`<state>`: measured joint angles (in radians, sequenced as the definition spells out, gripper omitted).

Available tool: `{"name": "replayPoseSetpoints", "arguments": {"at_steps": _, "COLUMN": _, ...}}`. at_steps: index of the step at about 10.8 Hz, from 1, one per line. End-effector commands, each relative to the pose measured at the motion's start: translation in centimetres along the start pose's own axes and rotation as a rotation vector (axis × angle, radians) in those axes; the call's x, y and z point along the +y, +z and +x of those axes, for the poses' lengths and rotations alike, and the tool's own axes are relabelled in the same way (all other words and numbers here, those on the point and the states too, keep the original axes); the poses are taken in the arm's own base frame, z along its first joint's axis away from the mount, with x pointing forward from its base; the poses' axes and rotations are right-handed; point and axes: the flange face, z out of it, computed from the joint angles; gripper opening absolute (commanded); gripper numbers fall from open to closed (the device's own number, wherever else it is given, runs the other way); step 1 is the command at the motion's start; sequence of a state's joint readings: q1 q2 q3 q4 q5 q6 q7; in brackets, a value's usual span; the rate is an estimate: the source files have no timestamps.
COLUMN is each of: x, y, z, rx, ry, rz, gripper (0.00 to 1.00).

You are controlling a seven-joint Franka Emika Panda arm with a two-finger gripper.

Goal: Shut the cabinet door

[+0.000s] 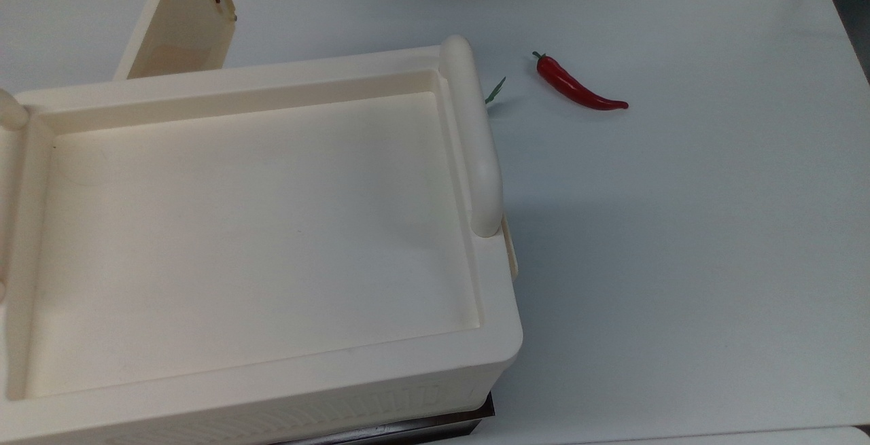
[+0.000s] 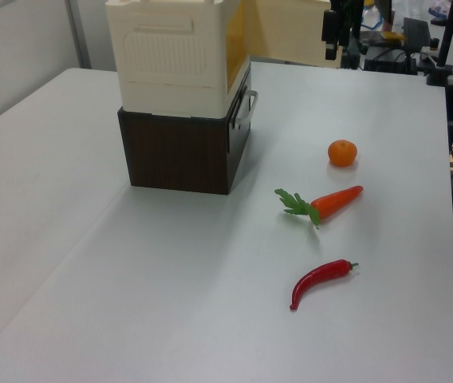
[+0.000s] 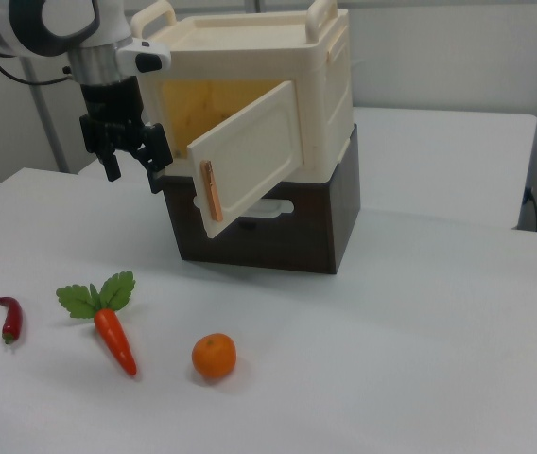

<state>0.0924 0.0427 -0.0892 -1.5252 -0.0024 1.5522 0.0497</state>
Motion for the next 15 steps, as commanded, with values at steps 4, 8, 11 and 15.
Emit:
{"name": "replayPoseSetpoints", "arguments": {"at_steps": 4, "x": 0.3, "y": -0.7, "z": -0.4, "rx": 0.012, "ry": 0.012, "rz": 0.003, "gripper": 1.00}}
{"name": "replayPoseSetpoints", "arguments": {"at_steps": 8, "x": 0.4, "y": -0.5, "z": -0.4, "rx": 0.008, "ry": -0.002, "rz": 0.001, "gripper": 0.85}}
{"name": "replayPoseSetpoints", "arguments": {"at_steps": 11, "x": 0.9, "y": -0.6, "z": -0.5, "rx": 0.006, "ry": -0.074, "rz": 0.010, "gripper": 0.09}}
{"name": "replayPoseSetpoints", "arguments": {"at_steps": 15, "x": 2.5, "y": -0.5, "z": -0.8, "rx": -0.017, "ry": -0.212, "rz": 0.017, "gripper": 0.00}}
